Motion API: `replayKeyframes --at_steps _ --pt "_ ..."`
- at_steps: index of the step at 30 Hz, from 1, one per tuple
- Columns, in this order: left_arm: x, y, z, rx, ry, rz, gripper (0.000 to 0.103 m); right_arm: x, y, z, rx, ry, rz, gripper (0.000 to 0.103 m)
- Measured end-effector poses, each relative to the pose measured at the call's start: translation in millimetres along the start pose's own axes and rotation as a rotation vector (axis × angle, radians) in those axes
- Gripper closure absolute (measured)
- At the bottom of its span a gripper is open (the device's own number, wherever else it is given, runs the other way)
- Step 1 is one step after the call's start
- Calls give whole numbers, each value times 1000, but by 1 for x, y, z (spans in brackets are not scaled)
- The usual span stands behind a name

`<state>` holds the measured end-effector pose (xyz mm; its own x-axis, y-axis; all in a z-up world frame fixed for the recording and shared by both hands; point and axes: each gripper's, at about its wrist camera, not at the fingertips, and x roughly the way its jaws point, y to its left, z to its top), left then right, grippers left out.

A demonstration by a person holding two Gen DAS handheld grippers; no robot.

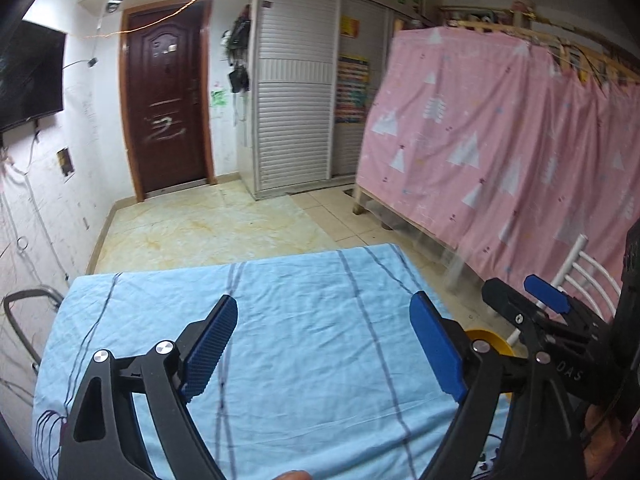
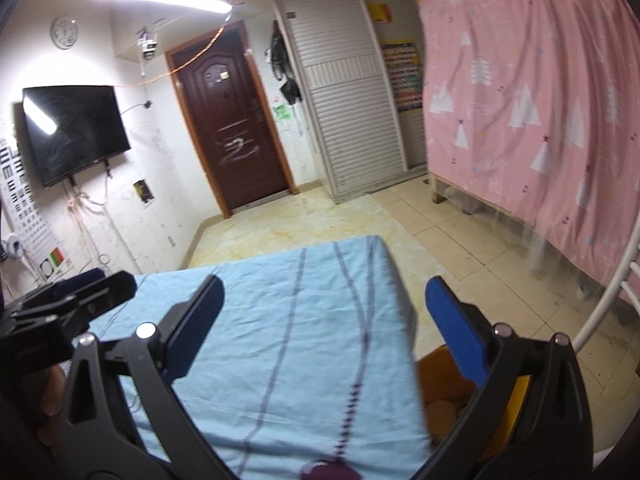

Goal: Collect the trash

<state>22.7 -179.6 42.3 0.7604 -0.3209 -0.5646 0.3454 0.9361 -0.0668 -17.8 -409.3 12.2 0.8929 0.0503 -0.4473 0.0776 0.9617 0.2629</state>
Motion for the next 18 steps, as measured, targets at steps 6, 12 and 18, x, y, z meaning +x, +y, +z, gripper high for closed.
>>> replayKeyframes --at_steps 6,12,18 --pt "-9 30 0 -33 -12 46 24 9 33 -1 -45 14 49 6" --pt "-19 54 -2 -52 -23 89 24 15 58 1 -76 19 82 6" --pt "-28 74 -4 -68 -33 127 24 17 77 3 -105 21 98 6"
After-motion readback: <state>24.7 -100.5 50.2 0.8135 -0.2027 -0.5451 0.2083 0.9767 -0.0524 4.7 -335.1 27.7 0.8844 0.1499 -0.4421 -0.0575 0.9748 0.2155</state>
